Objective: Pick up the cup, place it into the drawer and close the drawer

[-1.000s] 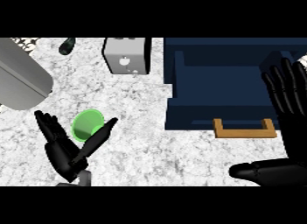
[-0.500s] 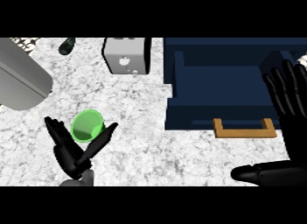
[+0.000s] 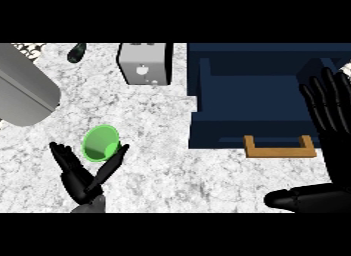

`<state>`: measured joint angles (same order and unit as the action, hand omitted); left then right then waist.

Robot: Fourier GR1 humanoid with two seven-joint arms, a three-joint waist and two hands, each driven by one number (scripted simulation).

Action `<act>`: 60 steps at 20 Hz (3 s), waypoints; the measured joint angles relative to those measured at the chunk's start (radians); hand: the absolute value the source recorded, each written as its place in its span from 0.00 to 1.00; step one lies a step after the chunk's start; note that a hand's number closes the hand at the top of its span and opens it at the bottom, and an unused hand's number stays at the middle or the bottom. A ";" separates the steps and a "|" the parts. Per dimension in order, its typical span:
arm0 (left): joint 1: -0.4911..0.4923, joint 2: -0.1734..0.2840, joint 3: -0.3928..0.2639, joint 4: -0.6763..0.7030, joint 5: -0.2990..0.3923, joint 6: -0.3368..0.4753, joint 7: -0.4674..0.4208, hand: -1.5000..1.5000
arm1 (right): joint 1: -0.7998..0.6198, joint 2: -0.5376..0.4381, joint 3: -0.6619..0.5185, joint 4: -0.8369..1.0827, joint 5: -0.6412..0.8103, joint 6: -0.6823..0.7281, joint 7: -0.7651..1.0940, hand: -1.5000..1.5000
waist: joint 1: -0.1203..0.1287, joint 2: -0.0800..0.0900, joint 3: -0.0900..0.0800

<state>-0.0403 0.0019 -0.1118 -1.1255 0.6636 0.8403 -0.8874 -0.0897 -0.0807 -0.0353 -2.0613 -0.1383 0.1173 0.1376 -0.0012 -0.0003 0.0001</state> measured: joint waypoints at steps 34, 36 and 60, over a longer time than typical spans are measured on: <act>-0.221 0.011 0.147 0.504 0.160 -0.446 -0.214 0.00 | 0.012 -0.004 -0.013 -0.049 -0.031 0.017 0.051 0.00 | -0.005 0.001 -0.001; -0.251 0.011 0.166 0.558 0.156 -0.492 -0.229 1.00 | -0.009 -0.009 -0.018 -0.049 -0.031 0.011 0.065 0.00 | -0.007 0.002 -0.001; -0.283 0.190 0.011 0.491 -0.061 -0.863 -0.146 1.00 | 0.004 -0.001 -0.012 -0.046 -0.010 0.006 0.052 0.00 | -0.001 -0.002 0.000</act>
<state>-0.3230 0.1917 -0.1006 -0.6342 0.6023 -0.0222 -1.0331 -0.0856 -0.0818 -0.0475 -2.1077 -0.1483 0.1235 0.1892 -0.0017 -0.0020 -0.0001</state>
